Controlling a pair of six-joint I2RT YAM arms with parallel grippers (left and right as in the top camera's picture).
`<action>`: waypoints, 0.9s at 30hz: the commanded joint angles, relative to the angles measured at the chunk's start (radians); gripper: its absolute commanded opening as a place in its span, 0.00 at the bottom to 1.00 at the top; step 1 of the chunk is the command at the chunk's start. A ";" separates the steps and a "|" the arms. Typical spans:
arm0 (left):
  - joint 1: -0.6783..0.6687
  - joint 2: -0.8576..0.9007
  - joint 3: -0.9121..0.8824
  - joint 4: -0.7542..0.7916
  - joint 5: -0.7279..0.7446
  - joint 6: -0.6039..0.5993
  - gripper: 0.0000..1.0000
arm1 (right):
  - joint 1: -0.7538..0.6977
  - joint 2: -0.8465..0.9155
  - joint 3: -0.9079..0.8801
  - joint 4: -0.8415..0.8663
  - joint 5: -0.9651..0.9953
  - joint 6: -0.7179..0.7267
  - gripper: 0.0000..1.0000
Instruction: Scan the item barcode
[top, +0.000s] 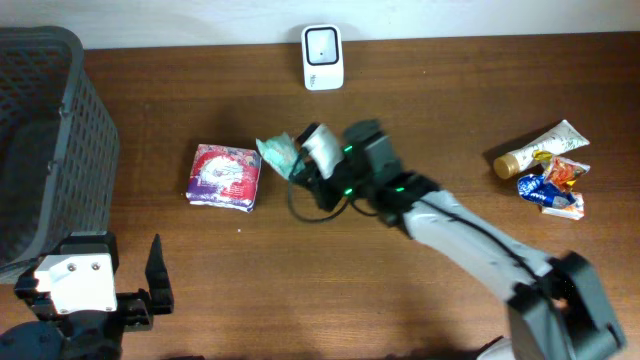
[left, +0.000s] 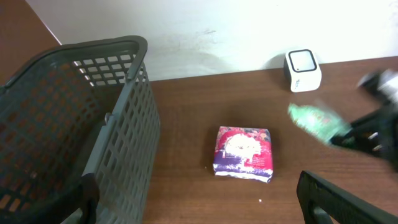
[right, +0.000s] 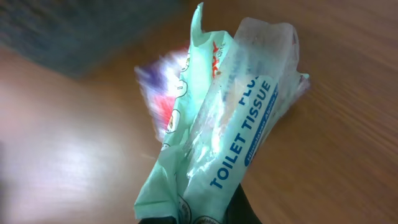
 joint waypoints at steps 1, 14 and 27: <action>0.003 0.005 -0.015 0.002 -0.011 -0.002 0.99 | -0.118 -0.030 0.010 0.000 -0.527 0.197 0.04; 0.003 0.620 -0.094 -0.003 0.932 0.763 0.99 | -0.185 -0.030 0.008 -0.006 -0.944 0.041 0.04; 0.046 0.792 0.000 -0.009 1.278 1.068 0.99 | -0.165 -0.030 0.006 -0.123 -1.003 -0.119 0.04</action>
